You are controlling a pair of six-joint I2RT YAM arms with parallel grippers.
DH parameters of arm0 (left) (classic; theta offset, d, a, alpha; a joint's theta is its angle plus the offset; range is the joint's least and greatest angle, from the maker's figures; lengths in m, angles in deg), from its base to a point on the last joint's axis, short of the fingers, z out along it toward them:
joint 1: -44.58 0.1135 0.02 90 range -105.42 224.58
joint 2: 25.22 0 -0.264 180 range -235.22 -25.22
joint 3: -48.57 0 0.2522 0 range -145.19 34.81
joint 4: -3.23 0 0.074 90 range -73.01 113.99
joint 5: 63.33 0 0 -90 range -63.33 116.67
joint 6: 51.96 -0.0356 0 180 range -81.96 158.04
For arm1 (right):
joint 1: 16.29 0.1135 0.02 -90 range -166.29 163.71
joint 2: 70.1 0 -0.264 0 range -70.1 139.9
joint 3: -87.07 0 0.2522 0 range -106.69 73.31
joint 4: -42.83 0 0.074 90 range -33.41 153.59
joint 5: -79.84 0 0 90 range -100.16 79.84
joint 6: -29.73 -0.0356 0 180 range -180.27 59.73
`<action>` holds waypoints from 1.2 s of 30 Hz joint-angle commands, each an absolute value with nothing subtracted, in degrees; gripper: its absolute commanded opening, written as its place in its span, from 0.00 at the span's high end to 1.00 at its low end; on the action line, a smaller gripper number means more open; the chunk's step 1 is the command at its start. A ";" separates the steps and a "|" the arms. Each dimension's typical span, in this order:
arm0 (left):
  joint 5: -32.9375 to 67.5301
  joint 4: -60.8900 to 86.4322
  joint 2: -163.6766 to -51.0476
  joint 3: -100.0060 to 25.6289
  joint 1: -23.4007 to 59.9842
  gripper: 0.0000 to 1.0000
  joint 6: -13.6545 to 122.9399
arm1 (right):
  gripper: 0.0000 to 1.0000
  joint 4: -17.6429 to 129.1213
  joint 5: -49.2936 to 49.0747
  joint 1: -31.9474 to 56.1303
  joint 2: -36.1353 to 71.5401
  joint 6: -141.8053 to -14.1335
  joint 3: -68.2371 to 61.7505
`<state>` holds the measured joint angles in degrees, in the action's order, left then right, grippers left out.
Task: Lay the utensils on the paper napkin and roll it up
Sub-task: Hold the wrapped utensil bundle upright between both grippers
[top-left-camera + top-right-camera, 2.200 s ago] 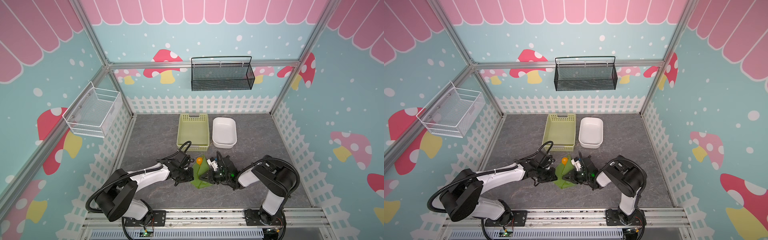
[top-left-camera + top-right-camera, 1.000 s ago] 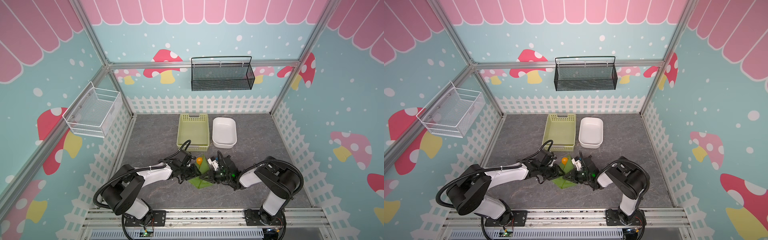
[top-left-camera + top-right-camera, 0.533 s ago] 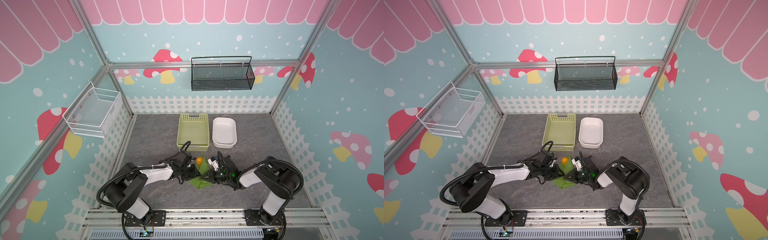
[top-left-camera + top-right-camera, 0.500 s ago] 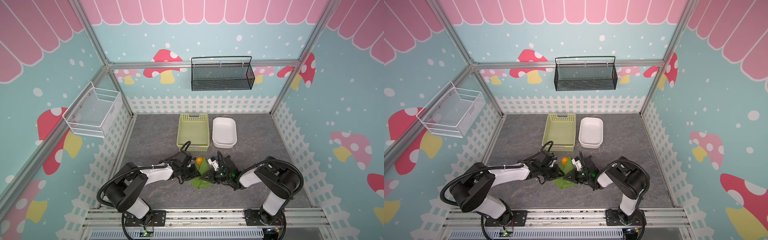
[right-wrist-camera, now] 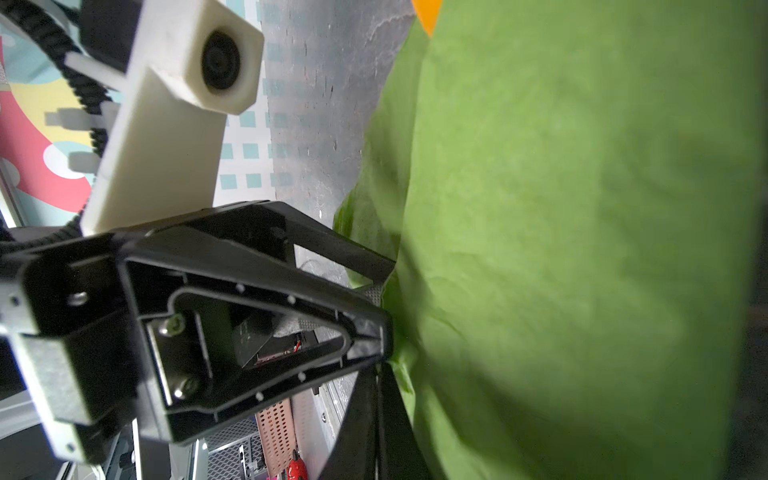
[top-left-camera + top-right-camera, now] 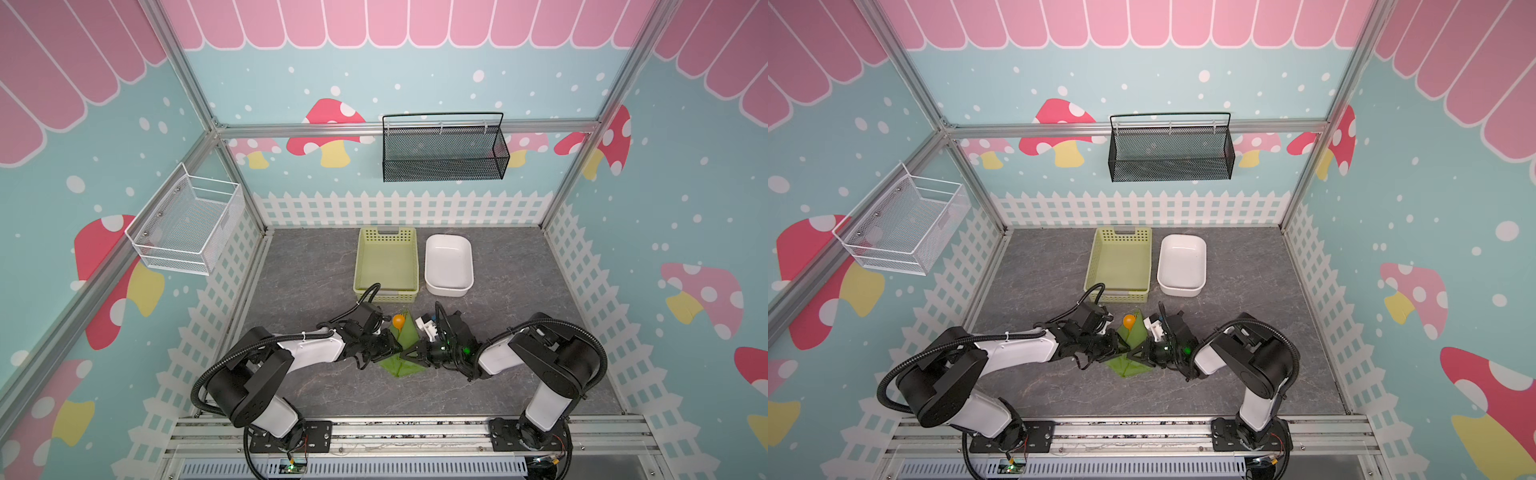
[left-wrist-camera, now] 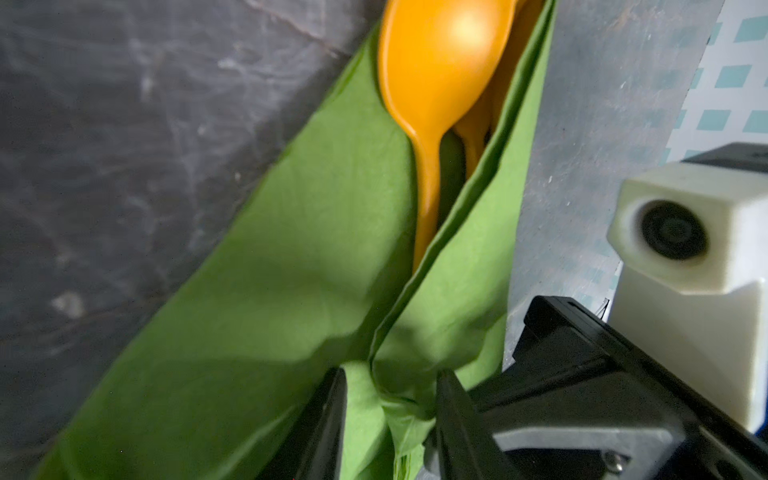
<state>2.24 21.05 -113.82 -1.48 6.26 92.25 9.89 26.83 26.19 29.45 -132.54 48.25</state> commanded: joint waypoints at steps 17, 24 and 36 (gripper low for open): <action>3.25 21.00 -110.41 0.07 6.21 0.55 94.26 | 0.93 10.42 26.34 26.27 28.52 -132.95 48.75; 2.62 20.22 -110.70 0.68 6.26 0.60 94.53 | 0.95 10.37 26.40 26.25 28.60 -132.91 48.71; 0.89 17.18 -111.44 1.13 6.17 0.86 95.34 | 0.96 10.66 26.07 26.19 27.60 -132.76 48.97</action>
<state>1.39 18.82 -111.15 0.53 6.26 94.07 10.35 26.74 26.19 29.36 -132.58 48.36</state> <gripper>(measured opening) 0.152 0.044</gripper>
